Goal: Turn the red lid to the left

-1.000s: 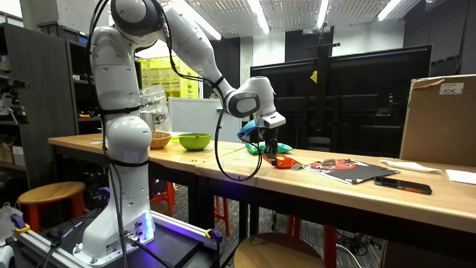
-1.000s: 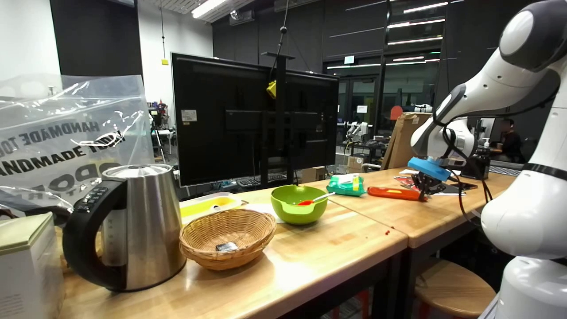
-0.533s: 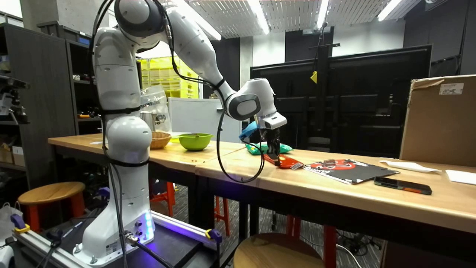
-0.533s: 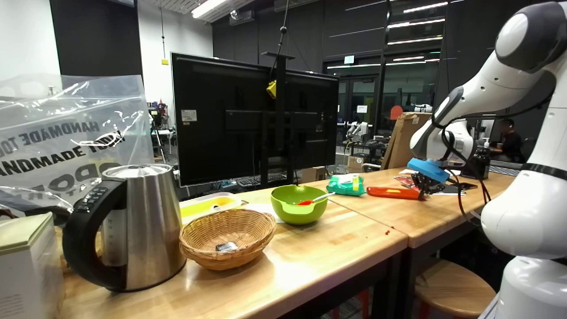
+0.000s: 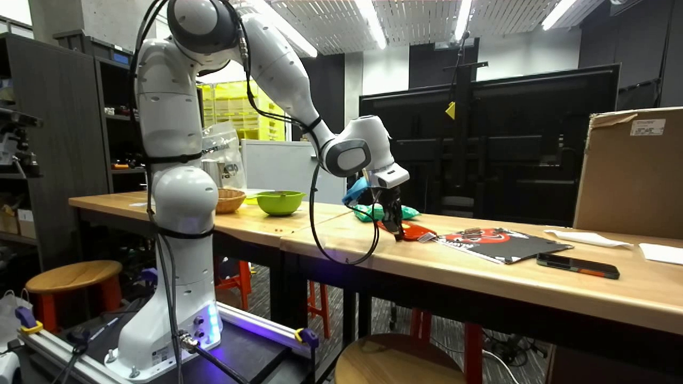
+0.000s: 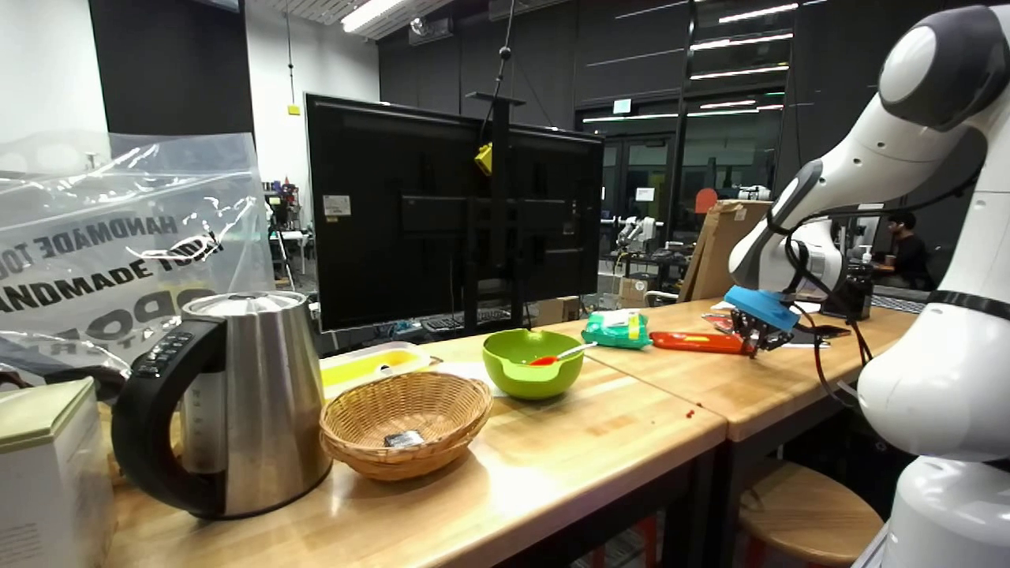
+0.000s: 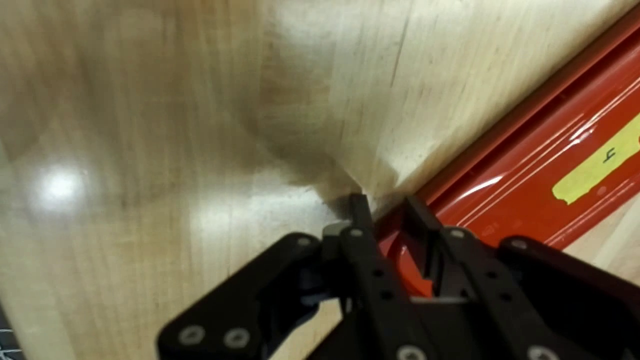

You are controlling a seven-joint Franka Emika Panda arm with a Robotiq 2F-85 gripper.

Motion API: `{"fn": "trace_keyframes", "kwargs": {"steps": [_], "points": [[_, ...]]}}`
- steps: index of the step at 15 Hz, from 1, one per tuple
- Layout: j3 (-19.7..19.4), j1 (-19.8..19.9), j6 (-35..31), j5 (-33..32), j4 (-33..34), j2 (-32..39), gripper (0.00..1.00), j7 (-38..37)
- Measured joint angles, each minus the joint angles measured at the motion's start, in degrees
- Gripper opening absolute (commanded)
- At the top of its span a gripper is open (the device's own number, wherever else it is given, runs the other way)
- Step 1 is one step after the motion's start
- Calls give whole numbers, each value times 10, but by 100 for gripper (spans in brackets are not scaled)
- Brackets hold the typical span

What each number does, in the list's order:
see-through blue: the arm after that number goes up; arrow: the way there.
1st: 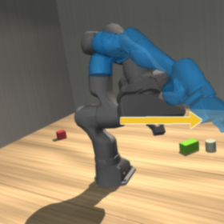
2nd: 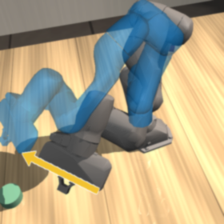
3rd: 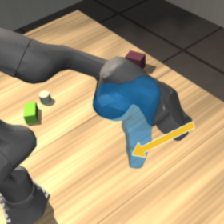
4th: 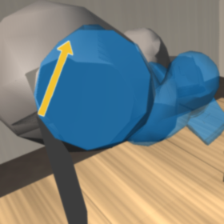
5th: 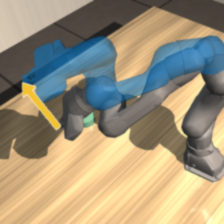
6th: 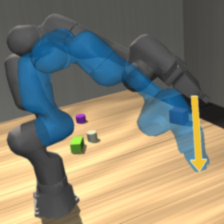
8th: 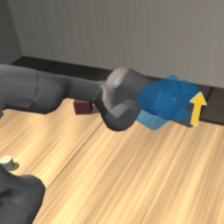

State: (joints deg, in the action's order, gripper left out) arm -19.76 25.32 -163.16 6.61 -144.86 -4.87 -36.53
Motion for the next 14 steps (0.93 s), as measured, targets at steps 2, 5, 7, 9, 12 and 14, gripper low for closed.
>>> {"fn": "trace_keyframes", "kwargs": {"steps": [2,5,7,9,12,14], "points": [[0,-3,-13,3,-7,-2,32,0],[0,-3,-13,3,-8,-3,32,0],[0,-3,-13,3,-8,-3,32,0],[0,-3,-13,3,-8,-3,32,0],[0,-3,-13,3,-8,-4,32,0],[0,-3,-13,3,-9,-4,32,0]]}}
